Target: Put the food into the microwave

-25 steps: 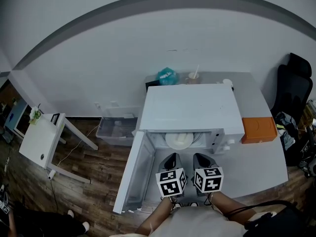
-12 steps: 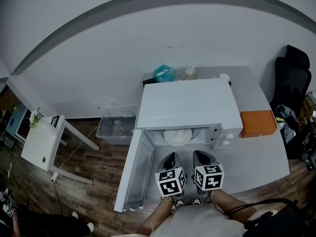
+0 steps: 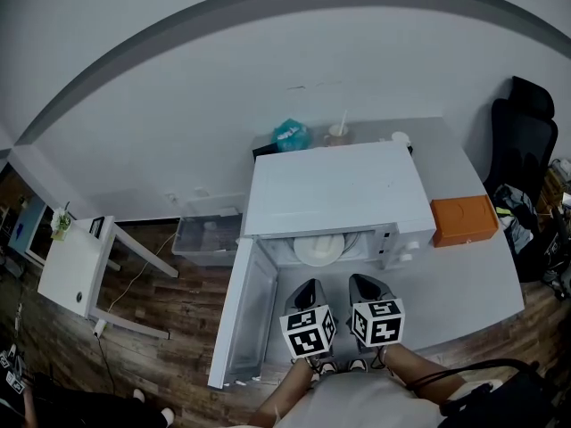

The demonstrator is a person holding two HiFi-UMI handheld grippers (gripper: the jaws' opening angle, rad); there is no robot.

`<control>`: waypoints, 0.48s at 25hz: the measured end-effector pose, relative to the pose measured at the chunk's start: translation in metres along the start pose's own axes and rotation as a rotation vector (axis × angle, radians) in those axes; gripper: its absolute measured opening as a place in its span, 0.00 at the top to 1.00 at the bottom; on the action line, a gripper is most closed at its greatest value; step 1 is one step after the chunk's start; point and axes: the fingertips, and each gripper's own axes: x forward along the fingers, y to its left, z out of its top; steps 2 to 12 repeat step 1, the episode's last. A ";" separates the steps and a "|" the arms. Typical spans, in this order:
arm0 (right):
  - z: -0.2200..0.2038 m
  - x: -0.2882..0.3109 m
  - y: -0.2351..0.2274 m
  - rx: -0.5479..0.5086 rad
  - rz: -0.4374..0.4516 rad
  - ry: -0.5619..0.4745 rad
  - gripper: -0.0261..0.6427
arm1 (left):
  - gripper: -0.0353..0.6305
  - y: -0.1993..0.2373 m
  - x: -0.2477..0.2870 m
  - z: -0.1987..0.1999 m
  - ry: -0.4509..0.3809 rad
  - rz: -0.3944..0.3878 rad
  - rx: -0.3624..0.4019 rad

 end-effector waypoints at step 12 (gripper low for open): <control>-0.001 0.000 0.000 -0.001 -0.002 0.002 0.94 | 0.94 0.000 0.000 -0.001 0.002 0.000 -0.003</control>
